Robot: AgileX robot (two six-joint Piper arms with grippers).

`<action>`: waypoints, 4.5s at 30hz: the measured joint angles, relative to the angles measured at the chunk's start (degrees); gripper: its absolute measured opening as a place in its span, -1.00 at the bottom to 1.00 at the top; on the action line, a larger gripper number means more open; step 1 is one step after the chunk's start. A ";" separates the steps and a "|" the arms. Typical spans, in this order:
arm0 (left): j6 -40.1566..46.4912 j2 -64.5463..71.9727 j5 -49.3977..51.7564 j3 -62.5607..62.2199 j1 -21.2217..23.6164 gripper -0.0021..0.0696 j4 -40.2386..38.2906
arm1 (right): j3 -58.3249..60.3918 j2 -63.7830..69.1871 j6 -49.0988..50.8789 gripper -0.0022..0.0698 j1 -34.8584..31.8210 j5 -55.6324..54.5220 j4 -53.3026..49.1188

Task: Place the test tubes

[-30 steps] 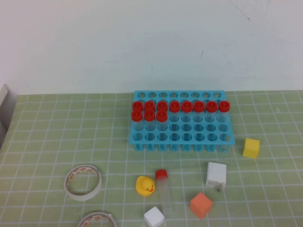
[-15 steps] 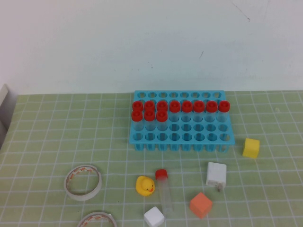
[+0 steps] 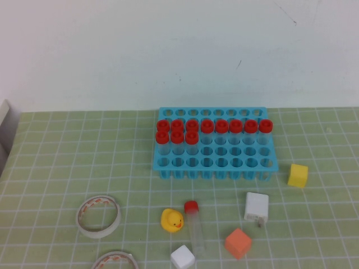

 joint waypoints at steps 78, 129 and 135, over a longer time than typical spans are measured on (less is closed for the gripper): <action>-12.21 20.43 25.10 -19.55 0.00 -0.95 7.16 | -73.48 116.13 -2.87 -0.88 46.78 53.88 8.45; -12.75 20.34 18.78 -14.35 0.00 -0.95 7.05 | -85.70 130.13 15.55 -0.28 46.78 59.98 3.24; -12.75 20.34 18.64 -14.35 0.00 -0.95 7.05 | -85.70 123.71 16.17 -0.28 46.78 58.70 3.24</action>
